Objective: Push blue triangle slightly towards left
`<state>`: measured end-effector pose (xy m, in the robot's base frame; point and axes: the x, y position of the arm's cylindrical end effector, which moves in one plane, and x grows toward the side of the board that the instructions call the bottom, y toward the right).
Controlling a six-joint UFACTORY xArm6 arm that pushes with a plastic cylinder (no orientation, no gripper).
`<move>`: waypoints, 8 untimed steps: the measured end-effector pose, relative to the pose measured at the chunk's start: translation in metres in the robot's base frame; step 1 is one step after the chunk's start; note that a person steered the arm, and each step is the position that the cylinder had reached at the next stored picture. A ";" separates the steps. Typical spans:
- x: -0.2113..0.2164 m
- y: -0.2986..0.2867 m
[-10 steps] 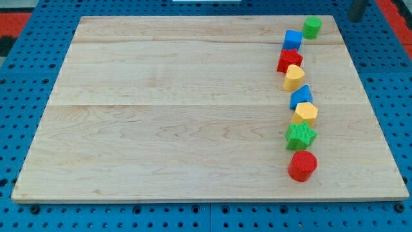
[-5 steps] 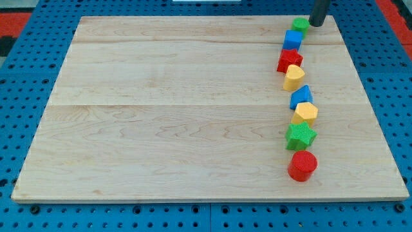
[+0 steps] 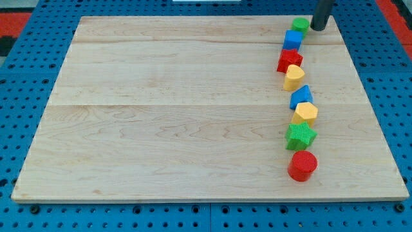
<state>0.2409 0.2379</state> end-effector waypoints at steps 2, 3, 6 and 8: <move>0.097 -0.008; 0.129 -0.008; 0.195 -0.065; 0.195 -0.049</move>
<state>0.4364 0.1893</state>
